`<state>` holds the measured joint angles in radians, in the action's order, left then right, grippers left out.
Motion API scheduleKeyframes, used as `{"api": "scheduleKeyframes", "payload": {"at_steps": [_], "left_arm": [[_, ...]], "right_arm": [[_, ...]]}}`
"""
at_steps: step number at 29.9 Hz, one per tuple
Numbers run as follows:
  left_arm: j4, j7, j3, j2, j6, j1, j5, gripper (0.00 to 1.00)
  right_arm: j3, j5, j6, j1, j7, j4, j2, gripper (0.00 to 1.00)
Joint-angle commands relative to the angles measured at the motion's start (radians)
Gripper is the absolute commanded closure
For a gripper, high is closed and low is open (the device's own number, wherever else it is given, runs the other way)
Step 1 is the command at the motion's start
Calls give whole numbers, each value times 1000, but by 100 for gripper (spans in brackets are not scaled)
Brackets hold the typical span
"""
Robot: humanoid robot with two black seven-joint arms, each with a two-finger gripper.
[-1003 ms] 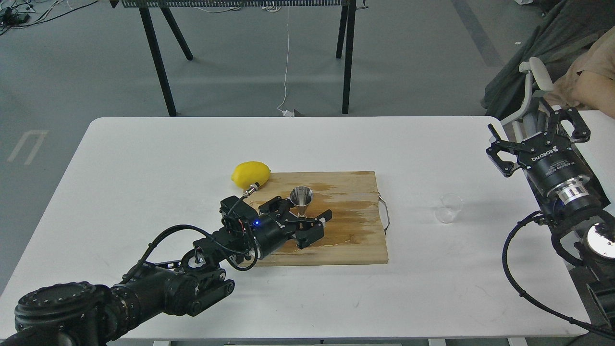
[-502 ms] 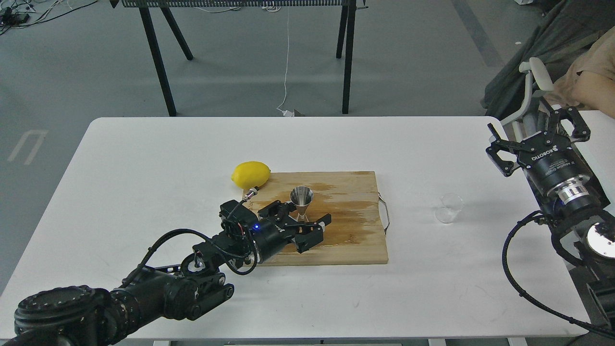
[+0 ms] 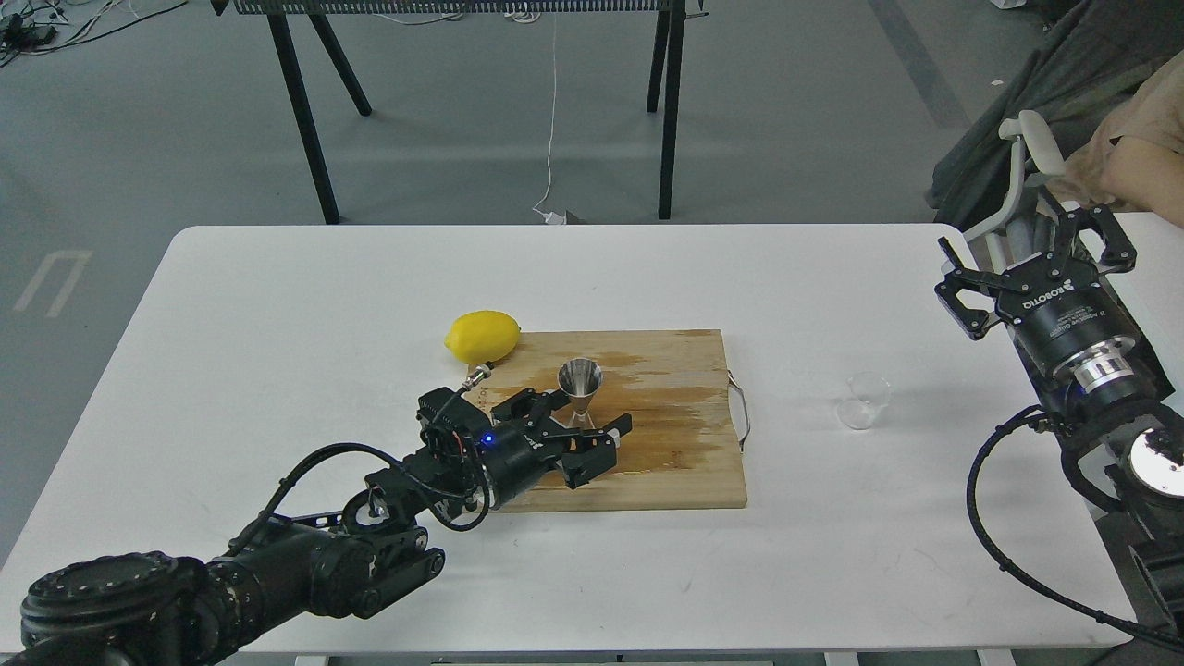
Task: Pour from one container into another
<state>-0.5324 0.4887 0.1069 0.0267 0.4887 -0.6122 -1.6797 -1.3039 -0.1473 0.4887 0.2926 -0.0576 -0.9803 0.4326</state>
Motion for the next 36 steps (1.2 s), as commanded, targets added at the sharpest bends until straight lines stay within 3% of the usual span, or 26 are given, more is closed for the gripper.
{"api": "scheduleKeyframes", "payload": {"at_steps": [1, 22, 28, 32, 36], "left_arm": [[0, 0, 4, 12, 0, 0, 2, 5], [-66, 0, 11, 101, 0, 49, 3, 5], [-168, 0, 14, 191, 0, 54, 11, 5], [-302, 0, 31, 318, -1, 75, 72, 5], [-490, 0, 37, 493, -191, 80, 204, 5]], "right_arm": [[0, 0, 0, 0, 1, 0, 0, 1], [2, 0, 0, -1, -1, -1, 0, 1], [0, 0, 0, -1, -1, -1, 1, 1], [0, 0, 0, -1, -1, -1, 1, 1], [-2, 0, 0, -1, -1, 0, 0, 1]]}}
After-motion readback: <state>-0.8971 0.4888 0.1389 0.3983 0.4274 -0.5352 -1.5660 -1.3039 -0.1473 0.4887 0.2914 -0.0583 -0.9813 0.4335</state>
